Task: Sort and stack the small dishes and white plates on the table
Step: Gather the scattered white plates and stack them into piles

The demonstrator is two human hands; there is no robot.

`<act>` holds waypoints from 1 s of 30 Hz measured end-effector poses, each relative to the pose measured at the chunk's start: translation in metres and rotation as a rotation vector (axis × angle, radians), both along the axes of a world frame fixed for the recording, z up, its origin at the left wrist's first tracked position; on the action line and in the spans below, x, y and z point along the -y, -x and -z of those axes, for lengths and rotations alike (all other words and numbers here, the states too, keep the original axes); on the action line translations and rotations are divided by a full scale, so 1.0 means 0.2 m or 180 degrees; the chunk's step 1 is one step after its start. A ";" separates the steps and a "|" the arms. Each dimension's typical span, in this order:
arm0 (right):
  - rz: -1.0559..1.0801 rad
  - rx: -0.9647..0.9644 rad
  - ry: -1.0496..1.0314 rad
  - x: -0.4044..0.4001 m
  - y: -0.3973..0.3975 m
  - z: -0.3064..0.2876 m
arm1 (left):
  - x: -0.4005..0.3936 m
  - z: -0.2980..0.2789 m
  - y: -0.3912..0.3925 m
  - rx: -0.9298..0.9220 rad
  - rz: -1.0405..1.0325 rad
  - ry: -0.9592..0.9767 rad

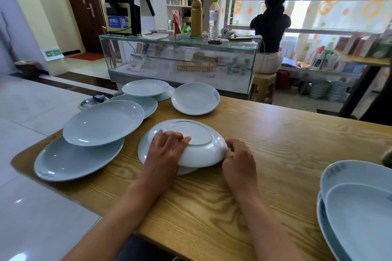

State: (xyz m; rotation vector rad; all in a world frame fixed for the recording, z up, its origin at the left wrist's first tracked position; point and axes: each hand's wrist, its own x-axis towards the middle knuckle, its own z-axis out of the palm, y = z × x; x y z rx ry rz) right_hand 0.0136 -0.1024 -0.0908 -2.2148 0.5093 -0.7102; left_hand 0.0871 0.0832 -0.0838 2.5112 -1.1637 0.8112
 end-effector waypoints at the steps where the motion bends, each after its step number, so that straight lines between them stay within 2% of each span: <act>1: 0.0023 0.0038 -0.0004 0.00 0.00 0.00 | 0.00 0.00 0.00 0.0060 0.0013 0.0059; 4: 0.0112 0.0194 0.0003 0.00 0.02 -0.03 | 0.00 -0.02 0.01 0.0258 0.0093 0.0204; 8: 0.0252 0.0803 0.0209 -0.04 0.10 -0.13 | -0.01 -0.07 0.05 0.0405 0.0032 0.0509; 11: 0.0048 0.1070 0.0483 -0.06 0.17 -0.22 | 0.01 -0.11 0.08 0.0444 0.0012 0.0728; 13: -0.0398 0.0919 0.0680 -0.08 0.23 -0.30 | 0.03 -0.17 0.11 0.0519 0.0115 0.0881; 16: -0.0912 0.0309 0.1147 -0.08 0.33 -0.42 | 0.07 -0.27 0.17 0.0608 0.0335 0.1099; 19: -0.0690 0.0354 0.1621 -0.02 0.39 -0.50 | 0.12 -0.38 0.24 0.0730 0.0601 0.1220; 25: 0.0035 0.1294 0.2034 0.17 0.57 -0.68 | 0.30 -0.56 0.38 0.0832 0.0974 0.1620; 30: 0.0404 0.1737 0.1797 0.33 0.76 -0.78 | 0.50 -0.68 0.49 0.0457 0.1203 0.1899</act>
